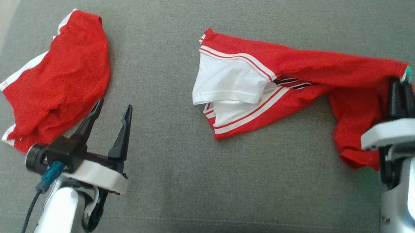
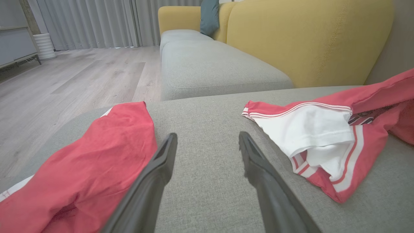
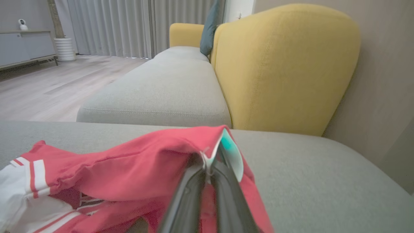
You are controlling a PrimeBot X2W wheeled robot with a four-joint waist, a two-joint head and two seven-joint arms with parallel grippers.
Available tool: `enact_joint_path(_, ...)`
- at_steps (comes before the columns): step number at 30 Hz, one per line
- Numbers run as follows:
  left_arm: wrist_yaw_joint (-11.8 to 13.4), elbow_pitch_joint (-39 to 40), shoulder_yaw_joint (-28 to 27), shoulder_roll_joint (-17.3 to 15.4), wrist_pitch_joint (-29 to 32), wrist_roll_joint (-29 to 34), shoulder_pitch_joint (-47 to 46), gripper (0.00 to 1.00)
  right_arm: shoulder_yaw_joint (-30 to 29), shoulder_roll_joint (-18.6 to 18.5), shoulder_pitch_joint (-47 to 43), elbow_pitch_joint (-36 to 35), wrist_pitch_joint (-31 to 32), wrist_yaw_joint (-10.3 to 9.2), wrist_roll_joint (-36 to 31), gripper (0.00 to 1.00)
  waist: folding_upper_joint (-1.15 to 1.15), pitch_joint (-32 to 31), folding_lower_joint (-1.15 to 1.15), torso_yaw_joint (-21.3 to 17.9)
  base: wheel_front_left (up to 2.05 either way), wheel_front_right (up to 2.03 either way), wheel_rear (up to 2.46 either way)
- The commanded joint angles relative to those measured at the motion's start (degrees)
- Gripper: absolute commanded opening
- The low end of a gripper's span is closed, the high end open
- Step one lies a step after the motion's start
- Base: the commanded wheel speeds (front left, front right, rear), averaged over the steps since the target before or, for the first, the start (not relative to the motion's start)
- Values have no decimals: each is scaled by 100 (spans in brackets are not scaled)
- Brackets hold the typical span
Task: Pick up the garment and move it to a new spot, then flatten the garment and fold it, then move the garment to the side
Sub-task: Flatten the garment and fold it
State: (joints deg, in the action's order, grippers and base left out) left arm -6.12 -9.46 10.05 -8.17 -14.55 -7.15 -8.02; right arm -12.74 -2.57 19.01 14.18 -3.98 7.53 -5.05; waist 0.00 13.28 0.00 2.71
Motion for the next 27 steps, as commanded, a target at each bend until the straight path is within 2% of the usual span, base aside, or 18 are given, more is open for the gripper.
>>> enact_joint_path(1, -21, 211, -261, -39, -45, 17, -265, 100, 100, -66, 241, -274, 48, -4, -100, 0, 0, 15, 0, 3, 0, 0, 0)
enact_joint_path(5, -27, 224, -282, -16, -45, 13, -281, 100, 128, -180, 421, -371, 118, -4, -348, 0, 0, 67, 0, 23, 0, 0, 0)
enact_joint_path(13, -51, 217, -298, 9, -45, 6, -318, 100, 645, -209, 116, 94, 308, -4, -777, 0, 0, 149, 0, 63, 0, 0, 0)
enact_joint_path(24, -77, 177, -276, 11, -45, 30, -318, 100, 816, -45, -499, 297, 344, -4, -702, 0, 0, 156, 0, 18, 0, 0, 0)
enact_joint_path(25, -79, 175, -279, 7, -45, 31, -317, 100, 814, -40, -553, 246, 308, -4, -664, 38, 0, 152, 0, 13, 0, 0, 0)
enact_joint_path(26, -82, 168, -282, 3, -45, 32, -312, 100, 850, -35, -681, 130, 260, -4, -496, 100, 0, 135, 0, 9, 0, 0, 0)
enact_joint_path(27, -84, 163, -283, 1, -45, 32, -309, 100, 873, -35, -747, 38, 221, -4, -401, 100, 0, 127, 0, 8, 0, 0, 0)
